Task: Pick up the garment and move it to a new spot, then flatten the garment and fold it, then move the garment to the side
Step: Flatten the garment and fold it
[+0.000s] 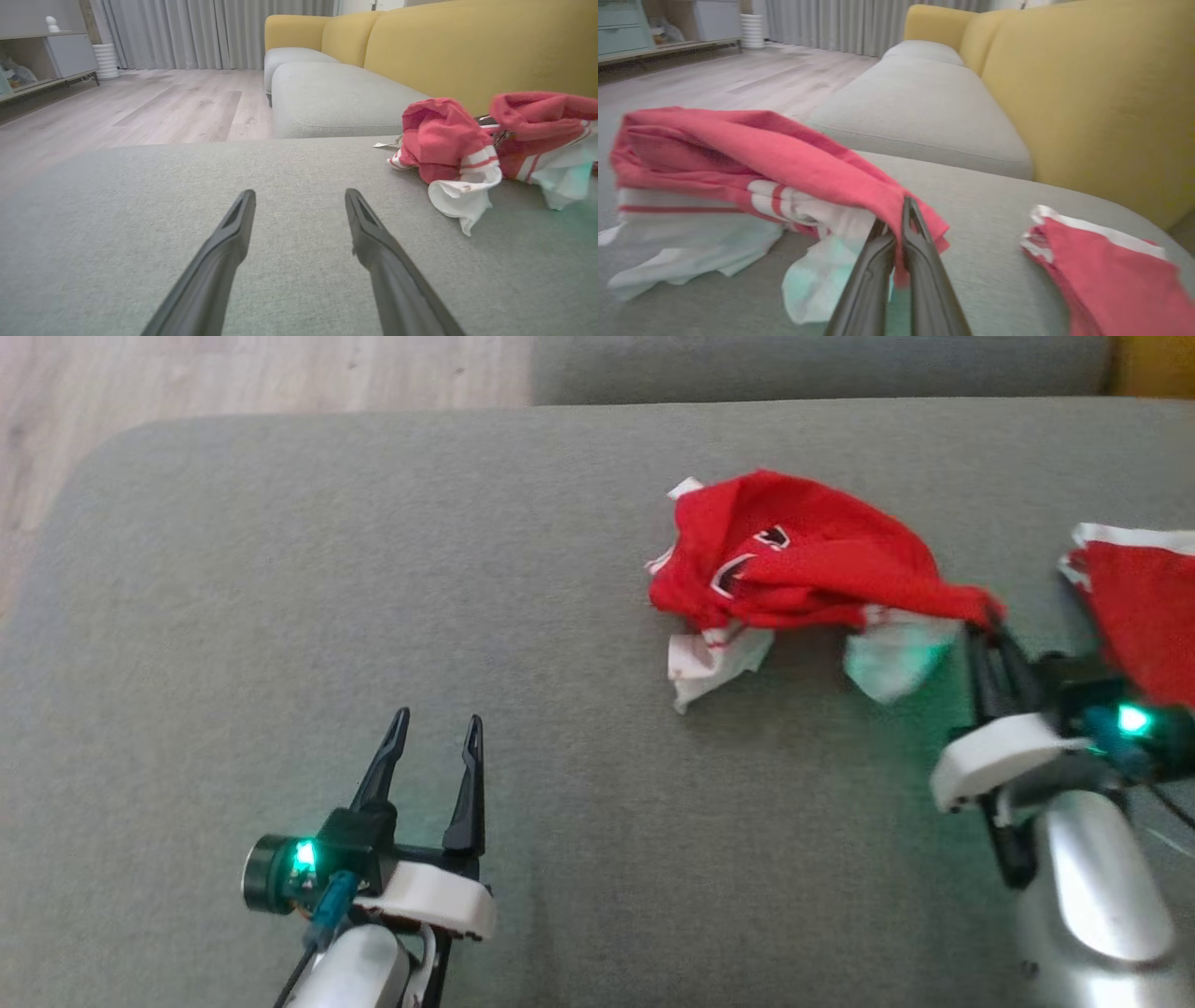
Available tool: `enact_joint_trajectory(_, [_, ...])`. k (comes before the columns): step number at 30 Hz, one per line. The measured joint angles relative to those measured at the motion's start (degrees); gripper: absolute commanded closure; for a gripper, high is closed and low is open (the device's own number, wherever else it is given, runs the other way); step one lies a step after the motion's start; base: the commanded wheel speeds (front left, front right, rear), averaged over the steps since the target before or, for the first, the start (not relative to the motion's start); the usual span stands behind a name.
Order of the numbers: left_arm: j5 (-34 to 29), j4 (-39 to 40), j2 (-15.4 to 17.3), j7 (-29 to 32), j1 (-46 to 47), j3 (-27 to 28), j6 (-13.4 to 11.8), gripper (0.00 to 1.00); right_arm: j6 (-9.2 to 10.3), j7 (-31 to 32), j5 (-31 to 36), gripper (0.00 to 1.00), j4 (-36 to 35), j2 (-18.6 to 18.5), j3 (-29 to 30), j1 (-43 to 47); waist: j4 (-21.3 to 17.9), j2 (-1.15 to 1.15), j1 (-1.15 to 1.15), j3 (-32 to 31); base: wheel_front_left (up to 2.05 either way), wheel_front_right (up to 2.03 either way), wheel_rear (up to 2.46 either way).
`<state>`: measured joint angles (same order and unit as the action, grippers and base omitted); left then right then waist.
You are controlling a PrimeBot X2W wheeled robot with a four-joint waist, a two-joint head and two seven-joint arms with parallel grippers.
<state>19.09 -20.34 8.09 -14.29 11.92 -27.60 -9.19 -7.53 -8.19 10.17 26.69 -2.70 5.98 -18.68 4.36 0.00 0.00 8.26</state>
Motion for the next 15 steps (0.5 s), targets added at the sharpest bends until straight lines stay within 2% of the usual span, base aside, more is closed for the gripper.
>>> enact_joint_trajectory(6, [0.0,0.1,0.0,0.0,0.0,0.1,-0.3,0.00,0.00,1.1,2.1,1.00,-4.2,0.0,10.3,4.2,-3.3,0.00,0.00,-0.8,0.00,0.00,0.00])
enact_joint_trajectory(10, [0.0,0.1,0.0,0.0,0.0,0.2,-0.3,0.00,0.00,1.9,2.3,1.00,-4.8,0.0,13.7,5.9,-4.2,0.00,0.00,-1.2,0.00,0.00,0.00])
enact_joint_trajectory(11, [0.0,0.1,0.0,0.0,0.0,0.2,-0.3,0.00,0.00,2.2,2.3,0.18,-4.9,0.0,14.0,6.4,-4.4,0.00,0.00,-1.4,0.00,0.00,0.00])
enact_joint_trajectory(12, [0.0,0.1,0.0,0.0,-0.1,0.2,-0.3,0.00,0.00,2.2,2.1,0.00,-5.2,0.1,14.1,6.9,-4.6,0.00,0.00,-1.5,0.00,0.00,0.00])
enact_joint_trajectory(15, [0.0,0.1,0.0,0.0,-0.1,0.3,-0.3,0.00,0.00,1.8,0.1,0.00,-6.2,0.2,13.3,8.1,-5.2,0.00,0.00,-1.7,0.00,0.00,0.00])
